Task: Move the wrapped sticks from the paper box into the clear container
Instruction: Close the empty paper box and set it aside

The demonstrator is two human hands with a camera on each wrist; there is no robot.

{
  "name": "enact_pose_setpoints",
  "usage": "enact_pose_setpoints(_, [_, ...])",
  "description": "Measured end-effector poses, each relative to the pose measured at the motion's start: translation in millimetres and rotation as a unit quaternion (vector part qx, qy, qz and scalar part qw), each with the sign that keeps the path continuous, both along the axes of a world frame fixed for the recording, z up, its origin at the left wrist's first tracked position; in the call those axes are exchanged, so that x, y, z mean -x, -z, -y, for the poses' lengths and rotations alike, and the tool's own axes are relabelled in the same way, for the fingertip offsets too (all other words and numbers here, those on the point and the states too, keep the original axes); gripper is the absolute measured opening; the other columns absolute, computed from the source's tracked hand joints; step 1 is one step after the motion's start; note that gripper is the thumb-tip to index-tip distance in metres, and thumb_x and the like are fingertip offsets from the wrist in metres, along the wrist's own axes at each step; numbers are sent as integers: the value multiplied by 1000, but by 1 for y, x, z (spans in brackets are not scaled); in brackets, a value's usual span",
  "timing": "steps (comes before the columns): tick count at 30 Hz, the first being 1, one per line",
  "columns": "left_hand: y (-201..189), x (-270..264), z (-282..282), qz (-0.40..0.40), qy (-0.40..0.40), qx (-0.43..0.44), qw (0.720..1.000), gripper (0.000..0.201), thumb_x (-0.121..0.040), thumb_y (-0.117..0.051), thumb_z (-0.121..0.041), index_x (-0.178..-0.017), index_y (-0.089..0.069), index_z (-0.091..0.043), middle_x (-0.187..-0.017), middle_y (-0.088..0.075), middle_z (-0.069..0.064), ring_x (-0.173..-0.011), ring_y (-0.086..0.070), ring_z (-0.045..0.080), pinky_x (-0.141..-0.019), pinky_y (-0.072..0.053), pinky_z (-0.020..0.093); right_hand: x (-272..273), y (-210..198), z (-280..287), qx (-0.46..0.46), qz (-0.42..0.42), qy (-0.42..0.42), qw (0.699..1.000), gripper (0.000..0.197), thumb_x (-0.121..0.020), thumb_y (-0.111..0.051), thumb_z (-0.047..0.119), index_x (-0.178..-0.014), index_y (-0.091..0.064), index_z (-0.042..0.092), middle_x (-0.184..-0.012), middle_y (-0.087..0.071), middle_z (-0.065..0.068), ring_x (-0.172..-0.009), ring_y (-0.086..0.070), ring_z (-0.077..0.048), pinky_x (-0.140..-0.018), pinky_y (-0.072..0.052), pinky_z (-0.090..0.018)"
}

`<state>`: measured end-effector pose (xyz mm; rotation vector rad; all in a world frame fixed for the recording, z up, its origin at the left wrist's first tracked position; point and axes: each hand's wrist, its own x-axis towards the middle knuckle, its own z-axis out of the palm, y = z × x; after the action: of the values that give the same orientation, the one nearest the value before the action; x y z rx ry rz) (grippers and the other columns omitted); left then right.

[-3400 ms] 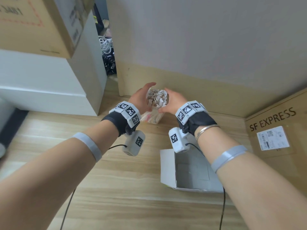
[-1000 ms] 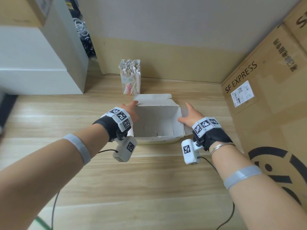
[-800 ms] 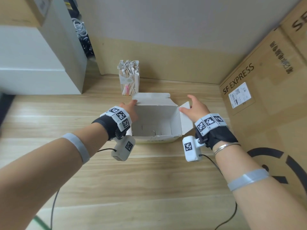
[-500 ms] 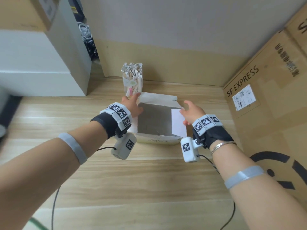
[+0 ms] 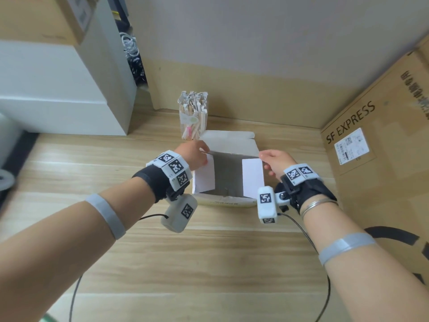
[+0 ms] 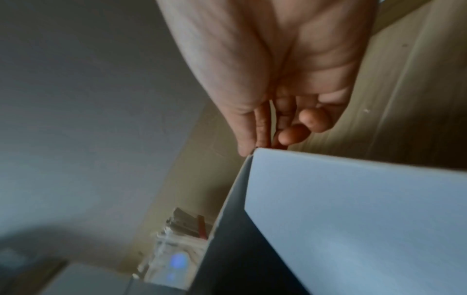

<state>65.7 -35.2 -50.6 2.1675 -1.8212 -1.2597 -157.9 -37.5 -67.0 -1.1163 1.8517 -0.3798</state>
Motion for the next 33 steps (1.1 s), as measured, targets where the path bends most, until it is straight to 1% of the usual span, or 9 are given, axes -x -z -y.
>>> enact_pose_setpoints(4, [1,-1,3,-72,-107,8,992,40,-91,-46,-8,-129,-32,-10,-102,-60,17,-75,-59,26,-70,-56,37,3,-1,1,-26,166,100,981,14,-90,-54,-1,-101,-59,7,-76,-53,-2,-61,-45,-10,-55,-38,-20])
enact_pose_setpoints(7, [-4,-3,1,-149,-176,-2,973,31,-98,-33,-15,-129,-29,-14,-94,-51,15,-63,-55,20,-59,-54,32,7,-6,1,-24,167,91,981,21,-88,-53,-8,-83,-55,12,-77,-52,-4,-62,-47,-11,-56,-47,-19])
enact_pose_setpoints(13, [-14,-8,3,-220,-147,-54,963,45,-101,-20,-34,-128,-47,-11,-116,-47,12,-93,-53,23,-79,-54,38,14,-15,-5,-28,140,-4,990,24,-87,-50,-11,-76,-56,9,-79,-56,-4,-66,-54,-13,-45,-50,-11])
enact_pose_setpoints(16, [-17,-9,2,-206,-82,-84,971,45,-98,-32,-40,-129,-50,-14,-128,-50,8,-103,-53,20,-85,-50,33,18,-18,-11,-28,134,-25,990,21,-87,-52,-10,-78,-58,9,-83,-59,-4,-72,-59,-14,-53,-54,-11])
enact_pose_setpoints(19, [-16,-6,-2,-100,79,-64,990,51,-91,-47,-46,-136,-43,-24,-142,-41,9,-122,-48,24,-101,-43,35,21,-14,-12,-35,131,-29,990,21,-86,-56,-7,-80,-60,12,-90,-63,-2,-90,-62,-21,-83,-54,-27])
enact_pose_setpoints(21, [-18,0,-10,34,217,-35,975,81,-71,-39,-73,-141,-35,-32,-149,-30,2,-135,-34,27,-111,-31,37,21,-12,-12,-41,130,-29,990,20,-85,-59,-5,-81,-62,15,-102,-66,-5,-100,-60,-22,-99,-49,-37])
enact_pose_setpoints(23, [-14,8,-19,123,310,-12,943,104,-55,-30,-88,-145,-21,-38,-152,-20,-8,-140,-21,25,-115,-25,39,21,-9,-13,-38,121,-29,991,21,-86,-60,-3,-81,-62,17,-117,-64,-10,-106,-61,-24,-103,-46,-40])
enact_pose_setpoints(27, [-5,11,-22,108,271,-45,955,97,-66,-74,-51,-141,-12,-55,-153,-6,0,-138,-15,33,-111,-32,49,19,-7,-15,-28,79,-36,996,25,-89,-55,-1,-81,-63,21,-123,-63,-7,-108,-60,-18,-103,-46,-36])
enact_pose_setpoints(33, [-5,11,-23,92,271,-17,958,89,-71,-73,-44,-139,-17,-58,-152,-8,-1,-137,-19,33,-108,-33,43,17,-12,-17,-41,40,-46,997,20,-91,-51,9,-84,-63,25,-122,-62,-2,-110,-59,-18,-79,-51,-27])
